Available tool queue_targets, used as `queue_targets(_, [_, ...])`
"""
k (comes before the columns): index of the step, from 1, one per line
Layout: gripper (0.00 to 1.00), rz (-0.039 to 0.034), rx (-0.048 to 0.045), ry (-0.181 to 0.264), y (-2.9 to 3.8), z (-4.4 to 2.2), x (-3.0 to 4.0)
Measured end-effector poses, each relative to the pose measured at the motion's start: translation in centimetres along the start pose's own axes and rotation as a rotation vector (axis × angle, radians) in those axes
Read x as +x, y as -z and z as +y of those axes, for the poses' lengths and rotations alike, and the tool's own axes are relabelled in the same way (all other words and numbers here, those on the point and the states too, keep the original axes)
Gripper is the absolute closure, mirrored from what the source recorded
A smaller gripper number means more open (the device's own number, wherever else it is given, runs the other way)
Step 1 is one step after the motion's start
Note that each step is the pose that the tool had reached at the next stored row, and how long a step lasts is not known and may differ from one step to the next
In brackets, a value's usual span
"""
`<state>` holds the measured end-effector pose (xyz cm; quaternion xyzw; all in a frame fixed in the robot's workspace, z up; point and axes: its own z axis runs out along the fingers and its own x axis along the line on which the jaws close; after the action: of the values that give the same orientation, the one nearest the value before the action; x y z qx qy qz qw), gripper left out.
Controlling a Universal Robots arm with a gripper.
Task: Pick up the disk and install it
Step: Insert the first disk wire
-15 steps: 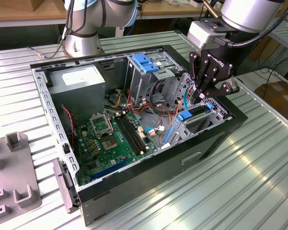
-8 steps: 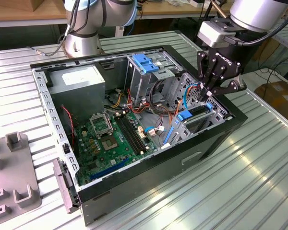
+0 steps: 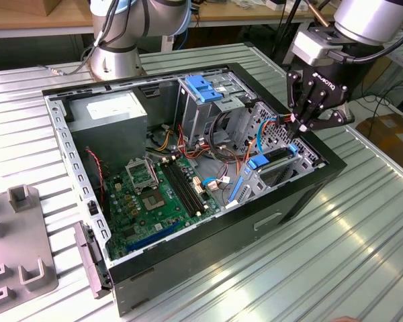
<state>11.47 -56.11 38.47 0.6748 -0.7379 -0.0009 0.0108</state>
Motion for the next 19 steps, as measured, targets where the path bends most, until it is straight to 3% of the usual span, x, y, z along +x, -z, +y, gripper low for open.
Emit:
queue_targets(4, [0.90,0.0000,0.0000,0.000,-0.08,-1.00,-0.09])
queue_targets(5, [0.90,0.0001,0.0000,0.000,-0.13,-1.66,-0.15])
queue_targets(11, [0.90,0.0023,0.0002,0.000,-0.26,-3.80,-0.35])
queue_targets(19, [0.90,0.0048,0.0025,0.136,-0.36,-3.84,-0.35])
